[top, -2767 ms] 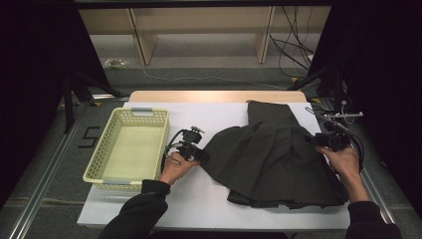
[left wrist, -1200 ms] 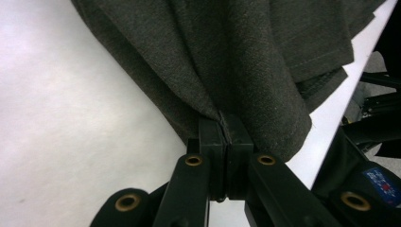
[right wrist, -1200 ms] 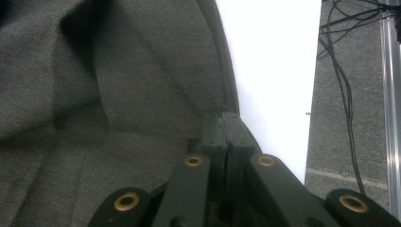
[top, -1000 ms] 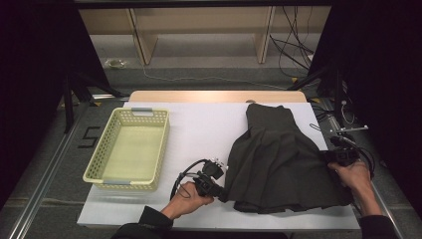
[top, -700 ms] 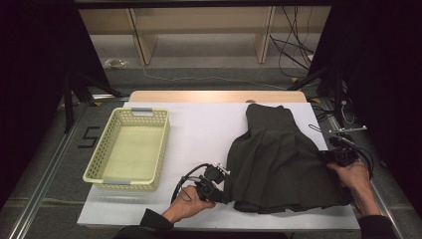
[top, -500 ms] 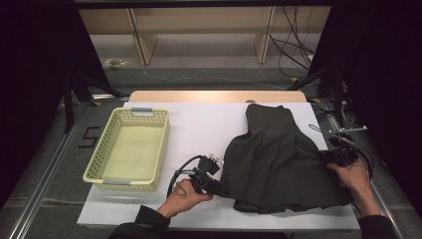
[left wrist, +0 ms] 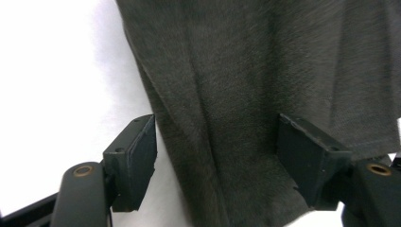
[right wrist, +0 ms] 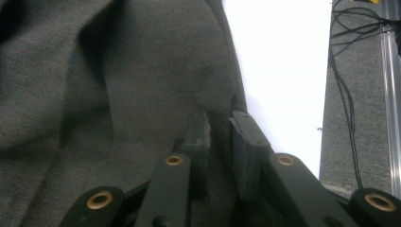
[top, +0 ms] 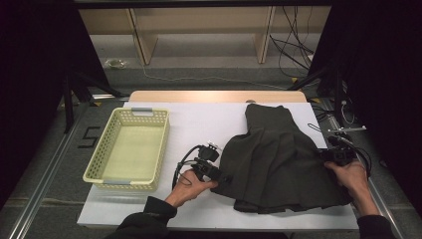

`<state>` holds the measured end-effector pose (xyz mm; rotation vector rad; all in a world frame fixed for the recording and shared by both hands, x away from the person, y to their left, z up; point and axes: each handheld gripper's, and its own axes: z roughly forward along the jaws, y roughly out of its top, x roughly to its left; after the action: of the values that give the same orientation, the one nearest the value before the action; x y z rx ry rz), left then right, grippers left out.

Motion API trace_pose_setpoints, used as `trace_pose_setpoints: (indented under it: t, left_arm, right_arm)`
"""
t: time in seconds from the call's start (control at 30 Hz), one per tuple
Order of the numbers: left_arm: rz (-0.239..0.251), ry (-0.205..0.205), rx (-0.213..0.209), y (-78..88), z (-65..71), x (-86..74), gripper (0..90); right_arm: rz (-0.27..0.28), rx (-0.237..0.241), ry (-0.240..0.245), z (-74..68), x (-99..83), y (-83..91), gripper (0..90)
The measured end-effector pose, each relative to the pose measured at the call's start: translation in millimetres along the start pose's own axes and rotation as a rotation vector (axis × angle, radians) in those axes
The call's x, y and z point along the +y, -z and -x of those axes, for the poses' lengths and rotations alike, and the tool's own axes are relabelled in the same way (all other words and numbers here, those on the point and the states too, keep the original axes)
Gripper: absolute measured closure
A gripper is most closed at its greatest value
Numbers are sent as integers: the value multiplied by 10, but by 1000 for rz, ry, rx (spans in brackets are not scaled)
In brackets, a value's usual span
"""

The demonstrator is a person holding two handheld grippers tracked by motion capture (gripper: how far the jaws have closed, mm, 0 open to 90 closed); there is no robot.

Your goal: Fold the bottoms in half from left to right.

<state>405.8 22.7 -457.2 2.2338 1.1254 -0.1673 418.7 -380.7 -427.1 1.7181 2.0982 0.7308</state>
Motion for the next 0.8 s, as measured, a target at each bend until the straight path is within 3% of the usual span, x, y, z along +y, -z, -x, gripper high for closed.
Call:
trace_pose_setpoints:
  t: [0.07, 0.37, 0.6, 0.8]
  left_arm:
    - [-13, 6, -28, -47, 19, 4, 278]
    - [-43, -25, -36, -243, 231, 82, 235]
    - [-70, -11, -75, -365, 297, 136, 262]
    - [-70, -51, -45, -411, 349, 172, 286]
  right_arm:
    - [-1, 0, 1, 4, -2, -2, 775]
    - [-5, 2, 3, 5, -1, -3, 765]
    - [-12, 0, -5, 6, -3, -34, 735]
    - [-28, 12, -10, -13, 3, -77, 599]
